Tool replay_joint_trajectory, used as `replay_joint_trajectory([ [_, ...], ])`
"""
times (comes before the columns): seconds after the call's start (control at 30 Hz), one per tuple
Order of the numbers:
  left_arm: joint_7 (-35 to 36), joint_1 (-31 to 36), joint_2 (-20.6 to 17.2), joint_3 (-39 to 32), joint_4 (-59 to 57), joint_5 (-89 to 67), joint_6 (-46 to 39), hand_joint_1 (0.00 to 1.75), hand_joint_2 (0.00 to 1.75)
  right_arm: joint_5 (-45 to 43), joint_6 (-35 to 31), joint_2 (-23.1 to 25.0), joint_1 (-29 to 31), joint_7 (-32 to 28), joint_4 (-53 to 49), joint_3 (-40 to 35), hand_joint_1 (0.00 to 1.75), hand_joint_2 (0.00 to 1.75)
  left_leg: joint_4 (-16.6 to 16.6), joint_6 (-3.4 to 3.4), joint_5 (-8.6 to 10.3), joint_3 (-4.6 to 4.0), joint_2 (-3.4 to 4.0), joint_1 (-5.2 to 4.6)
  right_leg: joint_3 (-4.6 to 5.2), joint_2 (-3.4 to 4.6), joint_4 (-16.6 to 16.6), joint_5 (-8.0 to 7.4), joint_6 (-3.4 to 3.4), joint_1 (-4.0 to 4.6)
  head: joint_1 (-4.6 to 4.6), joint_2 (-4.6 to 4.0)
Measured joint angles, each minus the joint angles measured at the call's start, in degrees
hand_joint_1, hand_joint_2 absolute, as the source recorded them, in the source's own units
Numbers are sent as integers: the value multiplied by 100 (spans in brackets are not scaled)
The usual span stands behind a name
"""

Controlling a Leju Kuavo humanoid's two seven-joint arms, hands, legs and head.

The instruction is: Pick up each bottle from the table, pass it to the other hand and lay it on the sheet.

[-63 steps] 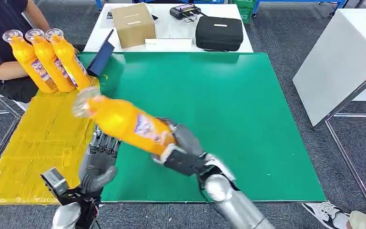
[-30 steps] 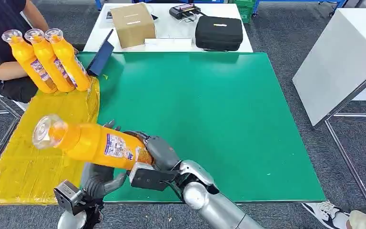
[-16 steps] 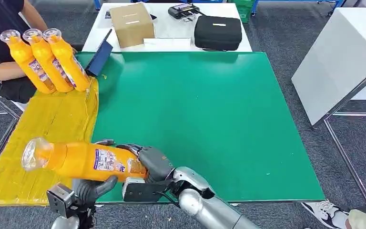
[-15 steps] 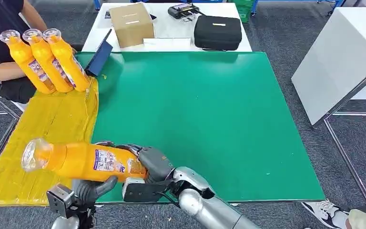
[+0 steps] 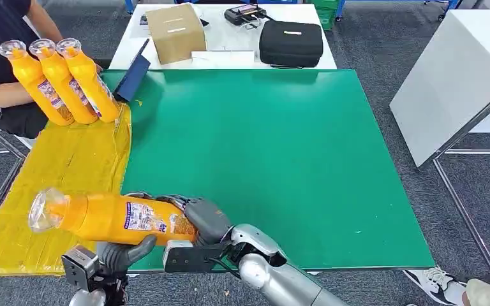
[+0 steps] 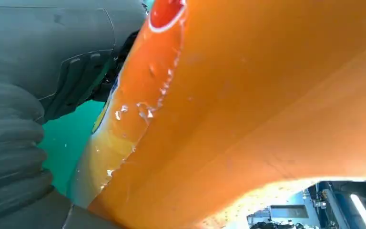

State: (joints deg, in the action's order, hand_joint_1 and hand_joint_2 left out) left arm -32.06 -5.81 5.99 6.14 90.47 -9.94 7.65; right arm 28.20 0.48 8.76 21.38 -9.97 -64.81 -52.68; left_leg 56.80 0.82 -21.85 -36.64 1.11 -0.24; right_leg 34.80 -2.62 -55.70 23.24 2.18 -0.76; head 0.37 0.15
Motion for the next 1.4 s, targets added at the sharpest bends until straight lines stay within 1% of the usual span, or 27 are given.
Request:
replay_joint_trajectory([
  [0.33,0,-19,0,-7,-2,31,4,175,175,26,0,2,5,0,35,-15,175,175,0,0,0,0,0,0,1,0,0,0,0,0,0,0],
  [0.4,0,-19,0,-7,-2,37,9,175,175,50,0,2,6,4,46,-17,0,175,0,0,0,0,1,0,0,1,0,0,0,0,0,0],
  [0.43,0,-19,0,-7,-2,42,9,175,175,81,0,2,10,13,57,-20,0,0,0,0,0,0,1,0,1,1,0,0,-1,0,0,0],
  [0.57,9,1,11,-9,-2,55,7,175,175,337,-138,0,9,127,105,-140,0,0,0,0,0,1,0,0,1,1,0,1,-1,0,0,0],
  [0.63,13,78,33,-13,9,94,-31,175,175,394,-214,-48,-90,207,122,-184,0,0,0,0,0,-2,-11,0,-8,-3,0,1,-1,0,2,0],
  [0.67,20,108,35,-20,9,133,-28,175,175,396,-262,-87,-134,229,114,-168,0,0,0,0,0,-4,-15,-1,-56,-3,-1,0,1,-1,7,0],
  [0.7,30,121,35,-37,11,201,-22,175,175,402,-280,-148,-160,232,79,-155,0,0,0,1,1,-5,-15,-1,-59,-2,-1,-4,2,-1,-2,0],
  [0.87,48,207,66,-133,11,273,50,175,175,498,-232,-363,-269,236,-162,-68,0,0,1,1,1,-3,-9,-2,-60,-1,-1,-7,2,-1,2,0],
  [1.1,39,211,112,-149,11,151,70,175,175,734,-354,-468,-414,177,-273,20,0,0,1,0,2,-1,-7,-1,-61,-1,-1,-6,2,0,0,0],
  [1.23,-9,213,114,-171,20,-75,-147,175,175,791,-383,-557,-517,175,-394,107,0,0,1,0,1,-1,-7,-1,-61,-1,-1,-6,1,0,0,0],
  [1.3,-123,250,107,-223,26,-949,-992,175,175,877,-417,-663,-582,153,-527,197,0,0,0,0,2,-2,-10,-1,-63,-3,-1,-5,1,0,2,0],
  [1.4,8,400,-11,-465,-24,-3451,-3378,175,175,785,-411,-959,-693,20,-919,321,0,0,0,1,1,-3,-16,-2,-69,-3,-1,-6,2,-1,0,0],
])
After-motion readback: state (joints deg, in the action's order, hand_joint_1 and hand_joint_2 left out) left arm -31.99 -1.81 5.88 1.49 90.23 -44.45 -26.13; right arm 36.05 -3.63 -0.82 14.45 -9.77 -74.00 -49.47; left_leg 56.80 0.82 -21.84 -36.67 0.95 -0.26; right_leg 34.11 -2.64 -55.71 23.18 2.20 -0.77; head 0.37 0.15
